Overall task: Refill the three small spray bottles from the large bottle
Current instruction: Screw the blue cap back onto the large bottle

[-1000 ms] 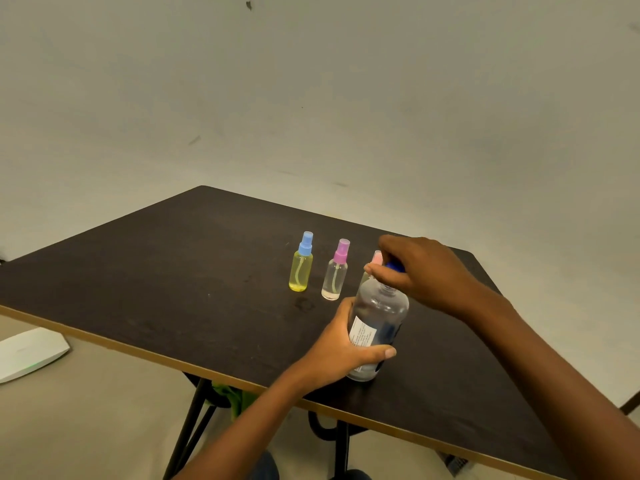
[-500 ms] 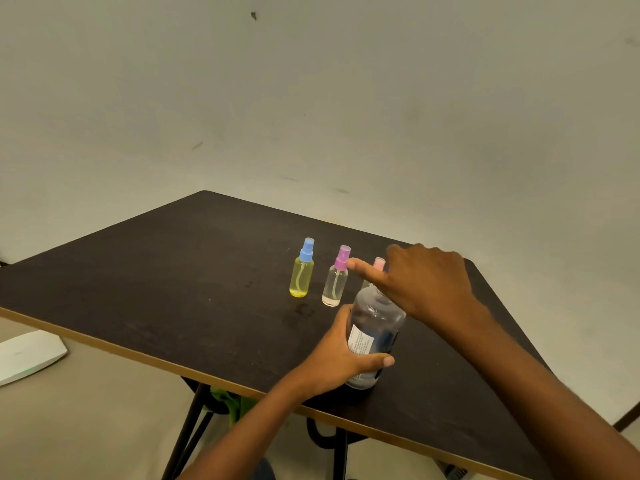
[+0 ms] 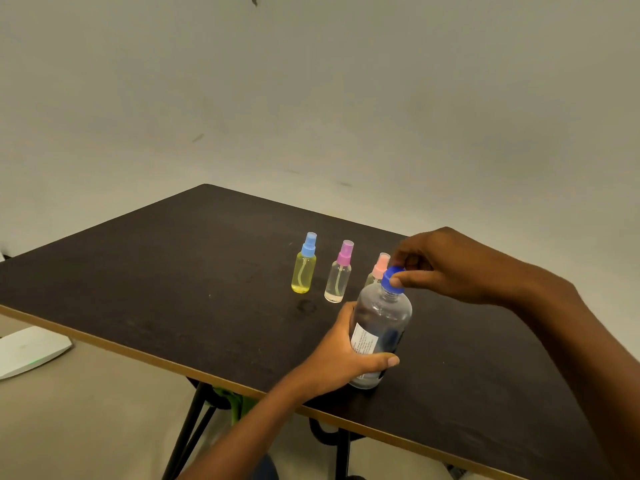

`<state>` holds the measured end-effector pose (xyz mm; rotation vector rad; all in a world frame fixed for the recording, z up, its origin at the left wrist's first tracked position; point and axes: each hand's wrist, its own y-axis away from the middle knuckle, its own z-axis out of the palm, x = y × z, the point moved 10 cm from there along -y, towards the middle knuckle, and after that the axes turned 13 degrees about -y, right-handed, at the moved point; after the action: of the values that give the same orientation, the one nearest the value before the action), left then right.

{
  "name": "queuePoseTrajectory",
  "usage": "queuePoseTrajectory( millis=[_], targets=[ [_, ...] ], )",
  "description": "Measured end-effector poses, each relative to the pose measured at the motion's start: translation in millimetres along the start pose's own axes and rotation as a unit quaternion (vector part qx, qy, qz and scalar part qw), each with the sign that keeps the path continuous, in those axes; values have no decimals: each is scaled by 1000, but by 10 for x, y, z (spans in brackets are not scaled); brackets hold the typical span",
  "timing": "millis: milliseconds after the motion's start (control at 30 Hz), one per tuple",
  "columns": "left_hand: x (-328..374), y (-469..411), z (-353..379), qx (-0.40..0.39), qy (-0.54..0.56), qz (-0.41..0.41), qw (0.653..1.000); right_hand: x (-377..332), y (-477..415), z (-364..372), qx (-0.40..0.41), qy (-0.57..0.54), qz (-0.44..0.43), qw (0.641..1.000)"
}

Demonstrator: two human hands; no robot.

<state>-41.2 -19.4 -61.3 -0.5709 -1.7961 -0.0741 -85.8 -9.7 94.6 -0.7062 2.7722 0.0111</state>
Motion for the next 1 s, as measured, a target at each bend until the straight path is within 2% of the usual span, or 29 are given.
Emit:
queuePoseTrajectory(
  millis=[300,633,767,900,1000],
  targets=[
    [-9,-5,13,1,1,-2,1000,-28,22,115,45,85,-11,995],
    [-11,6,16,-4,-5,-1,1000,74,0,71,126,123,43,983],
    [0,7,10,1,0,3,1000,32,36,17,100,160,28,982],
    [-1,5,7,-1,-5,-1,1000,45,85,9,8,0,13,1000],
    [-7,0,10,-3,-4,-2,1000,27,56,71,-21,-13,-29,999]
  ],
)
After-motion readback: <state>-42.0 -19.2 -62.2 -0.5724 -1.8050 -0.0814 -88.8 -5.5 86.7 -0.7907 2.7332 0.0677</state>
